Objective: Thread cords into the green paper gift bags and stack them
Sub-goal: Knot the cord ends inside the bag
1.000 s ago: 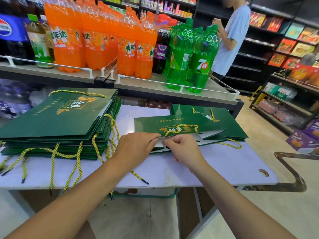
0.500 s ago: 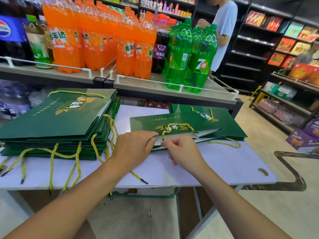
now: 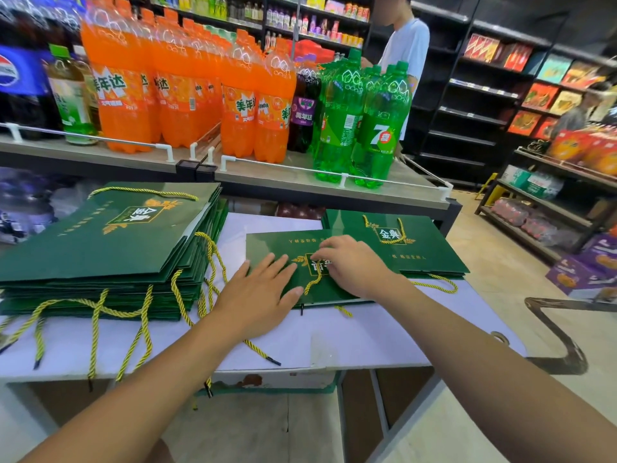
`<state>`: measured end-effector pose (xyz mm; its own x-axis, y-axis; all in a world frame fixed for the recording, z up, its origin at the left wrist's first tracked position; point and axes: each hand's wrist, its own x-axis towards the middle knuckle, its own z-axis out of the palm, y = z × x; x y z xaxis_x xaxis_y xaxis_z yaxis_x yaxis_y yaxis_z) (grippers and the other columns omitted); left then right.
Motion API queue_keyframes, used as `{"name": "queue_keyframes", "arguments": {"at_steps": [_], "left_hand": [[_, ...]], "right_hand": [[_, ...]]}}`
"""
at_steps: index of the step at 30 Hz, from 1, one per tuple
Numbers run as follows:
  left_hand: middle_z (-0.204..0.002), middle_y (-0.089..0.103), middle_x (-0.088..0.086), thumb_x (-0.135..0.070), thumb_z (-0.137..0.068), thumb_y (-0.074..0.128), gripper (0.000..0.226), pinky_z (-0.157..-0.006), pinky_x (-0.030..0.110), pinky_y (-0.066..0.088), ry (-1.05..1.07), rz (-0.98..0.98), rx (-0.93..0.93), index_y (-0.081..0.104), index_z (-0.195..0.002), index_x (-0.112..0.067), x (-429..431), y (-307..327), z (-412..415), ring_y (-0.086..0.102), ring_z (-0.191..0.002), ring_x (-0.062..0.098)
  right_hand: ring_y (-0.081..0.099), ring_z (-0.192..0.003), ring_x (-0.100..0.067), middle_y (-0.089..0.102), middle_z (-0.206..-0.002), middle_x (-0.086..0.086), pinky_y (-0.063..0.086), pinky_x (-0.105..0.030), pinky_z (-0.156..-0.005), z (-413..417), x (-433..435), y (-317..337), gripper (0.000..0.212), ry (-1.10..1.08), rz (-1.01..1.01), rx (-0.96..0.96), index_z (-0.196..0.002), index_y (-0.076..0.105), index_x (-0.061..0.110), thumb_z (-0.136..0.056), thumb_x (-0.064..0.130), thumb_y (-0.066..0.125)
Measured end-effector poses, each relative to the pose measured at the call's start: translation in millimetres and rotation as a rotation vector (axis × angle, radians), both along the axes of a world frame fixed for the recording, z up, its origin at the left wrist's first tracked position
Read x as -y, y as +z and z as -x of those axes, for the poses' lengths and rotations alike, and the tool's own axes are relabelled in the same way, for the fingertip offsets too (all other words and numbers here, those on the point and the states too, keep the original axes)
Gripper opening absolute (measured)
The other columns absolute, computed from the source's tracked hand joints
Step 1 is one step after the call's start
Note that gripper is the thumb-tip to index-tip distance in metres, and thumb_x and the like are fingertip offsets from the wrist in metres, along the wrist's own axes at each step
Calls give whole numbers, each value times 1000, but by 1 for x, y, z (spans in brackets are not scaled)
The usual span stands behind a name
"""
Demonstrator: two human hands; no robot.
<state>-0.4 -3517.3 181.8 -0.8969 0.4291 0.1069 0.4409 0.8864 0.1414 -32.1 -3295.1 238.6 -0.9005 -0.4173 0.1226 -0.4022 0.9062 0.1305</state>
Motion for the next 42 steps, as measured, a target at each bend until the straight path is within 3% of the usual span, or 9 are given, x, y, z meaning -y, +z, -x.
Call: {"name": "queue_keyframes", "arguments": {"at_steps": [7, 16, 19, 22, 26, 28, 31, 35, 42], "left_hand": [[-172, 2, -12, -81, -92, 9, 86, -129, 44, 2, -55, -48, 35, 19, -162, -30, 2, 2, -3, -4, -158, 10], [-171, 7, -16, -82, -93, 25, 85, -129, 42, 1, -133, -19, 64, 17, -162, -32, 8, 4, -3, -1, -157, 5], [-164, 28, -17, -87, -85, 21, 88, -127, 41, 10, -140, -97, 87, 33, -154, -34, 9, 12, -10, 19, -153, 6], [-125, 52, -18, -89, -80, 13, 79, -106, 39, 37, -101, -128, 73, 52, -124, -36, 11, 28, -16, 49, -122, 11], [-107, 53, -13, -76, -94, 29, 47, -94, 41, 44, -52, -51, 13, 51, -100, -35, 4, 41, -19, 50, -106, 14], [-129, 54, -8, -68, -100, 29, 46, -105, 44, 40, -23, -71, -32, 51, -119, -33, -4, 35, -17, 47, -127, 20], [-172, 5, -3, -69, -101, 17, 72, -126, 54, 8, 45, 1, 54, 15, -162, -31, -11, 20, -11, -1, -159, 22], [-172, -11, -6, -76, -96, 9, 81, -126, 54, -4, 66, 62, 129, -5, -164, -34, -11, 9, -9, -13, -158, 18], [-171, -9, -10, -78, -95, 7, 81, -124, 61, -8, 85, 125, 131, -4, -163, -36, -14, 8, -10, -11, -158, 15]], "right_hand": [[65, -88, -21, 69, -98, 6, 57, -44, -78, 12, 1, 10, 9, -123, 290, 13, -109, 56, 30, -105, 31, 48], [66, -91, -18, 69, -107, 10, 56, -39, -77, 16, 4, 16, 16, -264, 329, -13, -111, 66, 35, -104, 34, 52], [61, -67, -11, 69, -105, 10, 53, -32, -64, 6, 5, 18, 20, -259, 431, 24, -107, 69, 36, -101, 28, 51], [57, -52, -10, 69, -110, 5, 54, -33, -62, -15, 1, 18, 31, -225, 548, 85, -110, 73, 30, -102, 16, 46], [61, -70, -6, 67, -125, -1, 54, -30, -70, -43, -6, 0, 39, -228, 536, 82, -123, 71, 30, -104, 14, 41], [61, -111, -13, 61, -139, -2, 50, -36, -96, -50, -5, -11, 41, -199, 497, 63, -137, 64, 29, -105, 24, 39], [18, -156, -22, 29, -167, 3, 17, -53, -125, -59, -1, -23, 57, -221, 321, 100, -158, 34, 37, -106, 57, 28], [-4, -160, -20, 2, -173, 6, -2, -56, -127, -66, -10, -33, 89, -332, 224, 143, -164, 11, 39, -89, 87, 11], [-8, -159, -17, -4, -173, 5, -4, -53, -128, -66, -16, -44, 92, -367, 161, 166, -165, 6, 32, -91, 85, 16]]}}
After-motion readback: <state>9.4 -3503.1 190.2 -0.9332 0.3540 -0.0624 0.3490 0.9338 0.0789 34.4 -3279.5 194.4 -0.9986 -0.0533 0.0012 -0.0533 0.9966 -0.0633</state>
